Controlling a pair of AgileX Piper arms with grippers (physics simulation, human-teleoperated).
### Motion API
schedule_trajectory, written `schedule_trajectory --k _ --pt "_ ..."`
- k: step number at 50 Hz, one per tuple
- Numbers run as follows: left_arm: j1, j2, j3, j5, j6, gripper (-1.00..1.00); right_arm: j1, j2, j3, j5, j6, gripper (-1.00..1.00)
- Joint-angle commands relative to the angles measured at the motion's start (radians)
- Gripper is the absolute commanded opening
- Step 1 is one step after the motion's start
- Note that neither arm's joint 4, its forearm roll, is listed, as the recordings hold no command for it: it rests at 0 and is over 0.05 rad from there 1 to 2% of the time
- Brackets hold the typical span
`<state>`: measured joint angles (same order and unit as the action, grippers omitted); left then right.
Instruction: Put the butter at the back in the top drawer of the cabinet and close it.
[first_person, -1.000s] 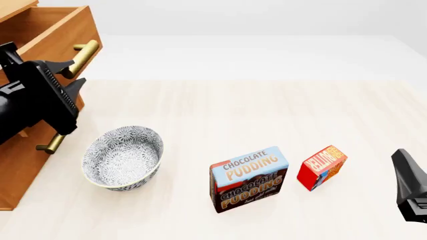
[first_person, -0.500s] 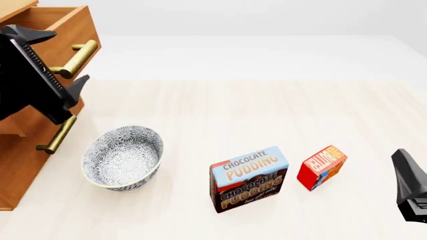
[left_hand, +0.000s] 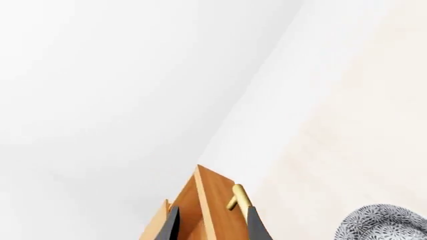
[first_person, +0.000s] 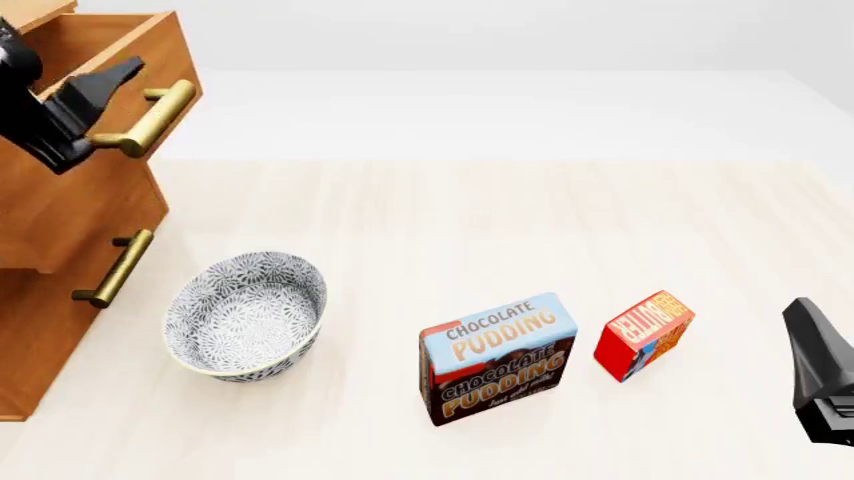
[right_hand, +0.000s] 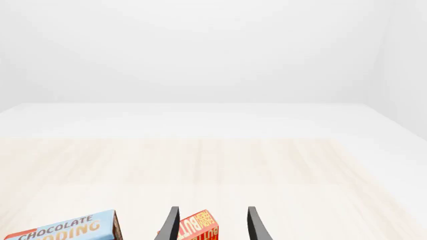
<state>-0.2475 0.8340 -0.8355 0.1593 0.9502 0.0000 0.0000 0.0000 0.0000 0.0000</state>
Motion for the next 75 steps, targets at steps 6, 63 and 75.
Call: schedule_trajectory --k 6,63,75 --pt "0.003 0.070 -0.305 0.307 -0.263 1.00 0.000 0.000 0.000 0.000 0.000 1.00" --pt "0.189 0.248 -0.628 0.653 -0.764 1.00 0.000 0.000 0.000 0.000 0.000 1.00" --pt "0.206 0.274 -0.608 0.657 -0.781 1.00 0.000 0.000 0.000 0.000 0.000 1.00"
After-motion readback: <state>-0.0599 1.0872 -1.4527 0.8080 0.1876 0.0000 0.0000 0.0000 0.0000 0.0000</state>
